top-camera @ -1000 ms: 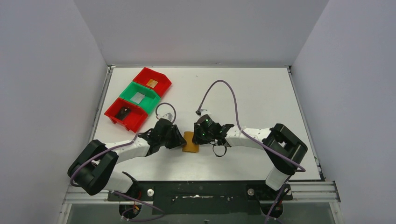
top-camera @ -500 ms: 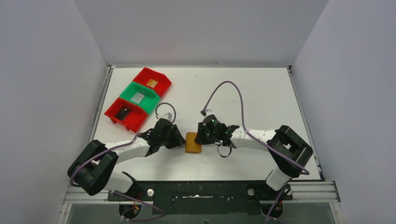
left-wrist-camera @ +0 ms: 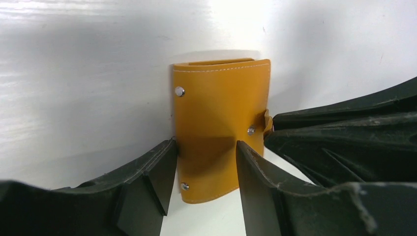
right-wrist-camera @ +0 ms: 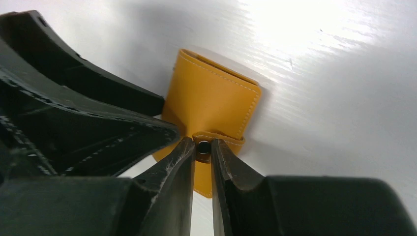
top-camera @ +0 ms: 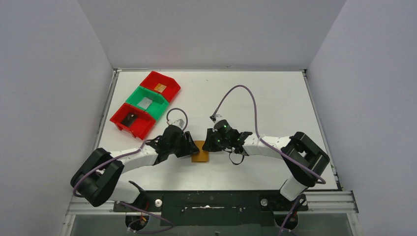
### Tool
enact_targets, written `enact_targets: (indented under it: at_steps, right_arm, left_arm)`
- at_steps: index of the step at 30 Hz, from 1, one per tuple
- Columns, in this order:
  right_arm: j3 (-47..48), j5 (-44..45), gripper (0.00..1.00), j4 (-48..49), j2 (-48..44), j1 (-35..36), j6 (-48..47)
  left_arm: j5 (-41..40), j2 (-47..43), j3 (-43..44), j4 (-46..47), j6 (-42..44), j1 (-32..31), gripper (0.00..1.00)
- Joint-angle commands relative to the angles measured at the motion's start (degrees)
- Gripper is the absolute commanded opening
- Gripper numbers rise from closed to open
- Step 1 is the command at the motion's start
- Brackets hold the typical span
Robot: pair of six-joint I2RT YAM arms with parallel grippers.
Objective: Take the credit cards out of the card holder
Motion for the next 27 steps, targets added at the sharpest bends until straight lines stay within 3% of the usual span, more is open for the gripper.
enact_targets:
  at_steps: [1, 9, 13, 19, 24, 27]
  right_arm:
    - [0.03, -2.74, 0.09, 7.75, 0.21, -0.47, 1.67]
    - [-3.39, -6.85, 0.09, 12.68, -1.51, -3.43, 3.92]
    - [-3.8, -5.74, 0.17, 10.59, -2.78, -4.09, 3.0]
    - [-1.75, 3.46, 0.37, 0.79, -4.46, -3.48, 0.41]
    - [4.43, 11.27, 0.4, -12.63, -1.22, -2.51, -3.33]
    - [4.98, 12.51, 0.42, -13.34, -1.86, -1.79, -3.66]
  left_arm:
    - [-1.62, 3.7, 1.23, -4.06, 1.68, -1.84, 0.47]
    - [-7.63, 2.75, -0.19, -7.68, -0.18, -3.17, 0.42]
    - [-8.33, 2.54, -0.11, -8.69, -0.18, -3.17, 0.42]
    - [-7.71, 1.53, 0.47, -8.38, -0.12, -3.17, 0.42]
    - [-7.35, 0.57, 0.77, -8.58, 0.16, -3.18, 0.43]
    - [-7.46, -0.03, 0.72, -8.94, 0.25, -3.18, 0.43]
